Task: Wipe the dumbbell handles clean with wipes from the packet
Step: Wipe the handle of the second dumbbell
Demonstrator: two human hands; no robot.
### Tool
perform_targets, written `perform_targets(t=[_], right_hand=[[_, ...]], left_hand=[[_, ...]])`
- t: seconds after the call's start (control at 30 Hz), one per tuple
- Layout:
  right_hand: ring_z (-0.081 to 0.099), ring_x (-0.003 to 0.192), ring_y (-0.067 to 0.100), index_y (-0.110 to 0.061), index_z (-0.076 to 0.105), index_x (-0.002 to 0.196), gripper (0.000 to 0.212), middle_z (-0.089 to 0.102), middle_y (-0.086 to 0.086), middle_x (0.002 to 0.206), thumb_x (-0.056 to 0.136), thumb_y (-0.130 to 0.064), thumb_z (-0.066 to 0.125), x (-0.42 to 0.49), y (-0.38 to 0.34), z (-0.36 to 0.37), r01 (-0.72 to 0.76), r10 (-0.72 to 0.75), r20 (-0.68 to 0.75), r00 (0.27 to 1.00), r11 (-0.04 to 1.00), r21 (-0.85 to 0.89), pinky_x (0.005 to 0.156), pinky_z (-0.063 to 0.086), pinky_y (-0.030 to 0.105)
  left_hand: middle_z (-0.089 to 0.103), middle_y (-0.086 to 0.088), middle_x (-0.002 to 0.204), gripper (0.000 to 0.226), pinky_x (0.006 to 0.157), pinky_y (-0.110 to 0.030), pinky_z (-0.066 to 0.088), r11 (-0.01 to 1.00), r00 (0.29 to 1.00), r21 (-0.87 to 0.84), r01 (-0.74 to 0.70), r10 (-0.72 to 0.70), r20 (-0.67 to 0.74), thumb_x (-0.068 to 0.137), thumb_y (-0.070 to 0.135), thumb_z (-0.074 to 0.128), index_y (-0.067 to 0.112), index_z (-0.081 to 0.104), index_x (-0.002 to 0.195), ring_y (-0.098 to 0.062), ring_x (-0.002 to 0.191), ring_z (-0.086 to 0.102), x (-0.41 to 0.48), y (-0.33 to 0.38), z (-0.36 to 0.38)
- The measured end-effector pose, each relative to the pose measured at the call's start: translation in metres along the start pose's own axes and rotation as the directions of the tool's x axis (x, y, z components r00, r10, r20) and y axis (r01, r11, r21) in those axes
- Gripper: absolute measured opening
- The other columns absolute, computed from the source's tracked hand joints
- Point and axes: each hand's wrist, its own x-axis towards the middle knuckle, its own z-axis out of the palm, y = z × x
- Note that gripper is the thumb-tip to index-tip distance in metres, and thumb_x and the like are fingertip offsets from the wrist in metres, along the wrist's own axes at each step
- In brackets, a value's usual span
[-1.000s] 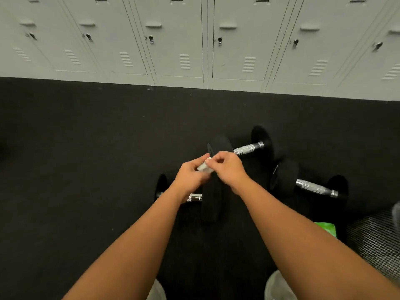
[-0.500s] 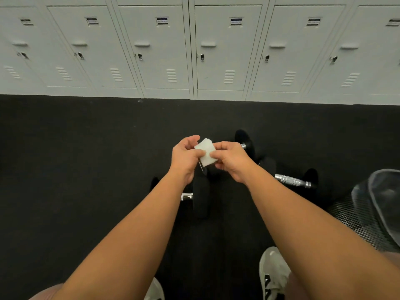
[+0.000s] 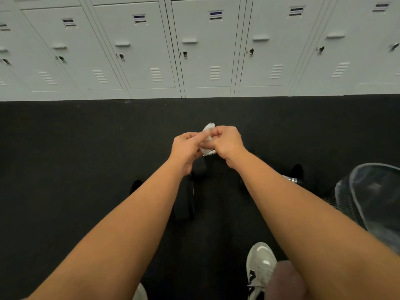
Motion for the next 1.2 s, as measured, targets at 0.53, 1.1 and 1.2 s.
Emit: perform_targets(t=[0.53, 1.1, 1.2], right_hand=[[0.055, 0.052, 0.006, -0.010, 0.055, 0.077, 0.032, 0.056, 0.000, 0.063, 0.066, -0.014, 0.085, 0.032, 0.022, -0.006, -0.019, 0.015, 0.028, 0.999, 0.992, 0.129, 0.042, 0.041, 0.014], [0.064, 0.101, 0.031, -0.005, 0.056, 0.101, 0.015, 0.064, 0.016, 0.111, 0.087, -0.007, 0.062, 0.094, 0.072, 0.008, -0.306, 0.331, 0.076, 0.940, 0.727, 0.615, 0.084, 0.055, 0.049], [0.066, 0.100, 0.028, -0.007, 0.057, 0.116, 0.040, 0.066, 0.013, 0.111, 0.079, -0.008, 0.073, 0.101, 0.080, 0.009, -0.369, 0.363, 0.135, 0.922, 0.716, 0.592, 0.081, 0.057, 0.043]], left_hand=[[0.069, -0.020, 0.105, 0.030, 0.078, -0.037, 0.058, 0.958, 0.969, -0.183, 0.219, -0.192, 0.155, 0.089, 0.015, 0.064, -0.008, 0.063, 0.108, -0.028, 0.095, 0.069, 0.053, -0.007, 0.012], [0.062, -0.015, 0.114, 0.034, 0.083, -0.044, 0.057, 0.934, 0.968, -0.263, 0.242, -0.251, -0.001, 0.084, -0.011, 0.047, 0.002, 0.058, 0.113, -0.031, 0.104, 0.063, 0.113, -0.042, -0.009], [0.061, -0.016, 0.116, 0.044, 0.085, -0.045, 0.056, 0.944, 0.965, -0.199, 0.262, -0.257, 0.053, 0.078, -0.013, 0.043, 0.004, 0.058, 0.116, -0.032, 0.107, 0.061, 0.122, -0.045, -0.012]])
